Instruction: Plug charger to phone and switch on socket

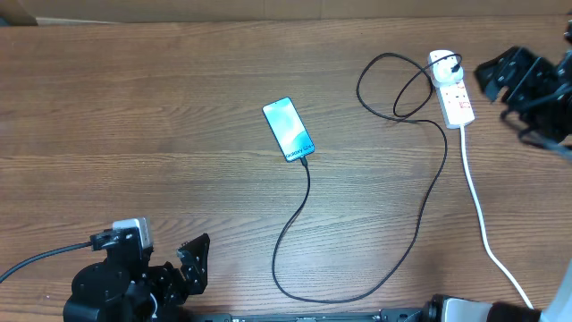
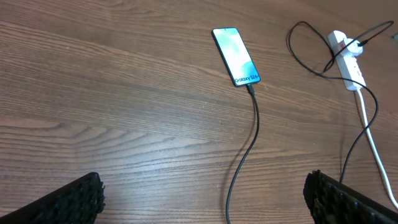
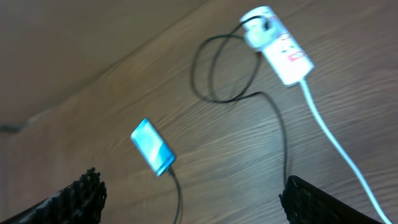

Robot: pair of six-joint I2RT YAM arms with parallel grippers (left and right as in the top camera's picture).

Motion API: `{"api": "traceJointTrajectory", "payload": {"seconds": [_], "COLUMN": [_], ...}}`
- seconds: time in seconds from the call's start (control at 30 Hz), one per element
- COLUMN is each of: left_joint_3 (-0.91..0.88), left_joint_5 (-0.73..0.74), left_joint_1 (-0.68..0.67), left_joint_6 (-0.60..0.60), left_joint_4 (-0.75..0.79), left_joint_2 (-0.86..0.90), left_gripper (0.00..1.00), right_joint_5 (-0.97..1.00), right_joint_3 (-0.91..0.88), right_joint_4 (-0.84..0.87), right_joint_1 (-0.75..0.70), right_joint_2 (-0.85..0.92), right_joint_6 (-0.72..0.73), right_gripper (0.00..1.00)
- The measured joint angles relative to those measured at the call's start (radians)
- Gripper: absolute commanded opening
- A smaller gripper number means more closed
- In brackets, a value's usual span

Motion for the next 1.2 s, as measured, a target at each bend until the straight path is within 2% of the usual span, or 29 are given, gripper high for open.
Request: {"api": "traceJointTrajectory", "payload": {"seconds": [0.2, 0.57, 0.6, 0.77, 1.0, 1.2], "left_joint_3": [0.0, 0.0, 0.0, 0.0, 0.0, 0.0], "left_joint_5": [0.0, 0.0, 0.0, 0.0, 0.0, 0.0], "left_joint_1": [0.0, 0.0, 0.0, 0.0, 0.0, 0.0], "left_joint_6": [0.0, 0.0, 0.0, 0.0, 0.0, 0.0], "left_joint_4": [0.0, -0.001, -0.001, -0.001, -0.001, -0.001], "left_joint_2": [0.0, 0.0, 0.0, 0.0, 0.0, 0.0], "left_gripper": [0.99, 1.0, 1.0, 0.99, 1.0, 1.0], "right_joint_5": [-0.004, -0.003, -0.004, -0.004, -0.004, -0.003], "right_joint_3": [-0.086, -0.413, -0.433, -0.5, -0.513, -0.517], "right_joint_4": [0.0, 0.042, 0.049, 0.04, -0.107, -0.123], "right_joint_1": [0.074, 0.074, 0.074, 0.074, 0.074, 0.074], "right_joint_2": [-0.135, -0.509, -0.546, -0.727, -0.767, -0.765], "right_joint_6": [-0.013, -0.018, -0.018, -0.02, -0.019, -0.02], "right_gripper": [0.9, 0.92, 1.0, 1.0, 1.0, 1.0]}}
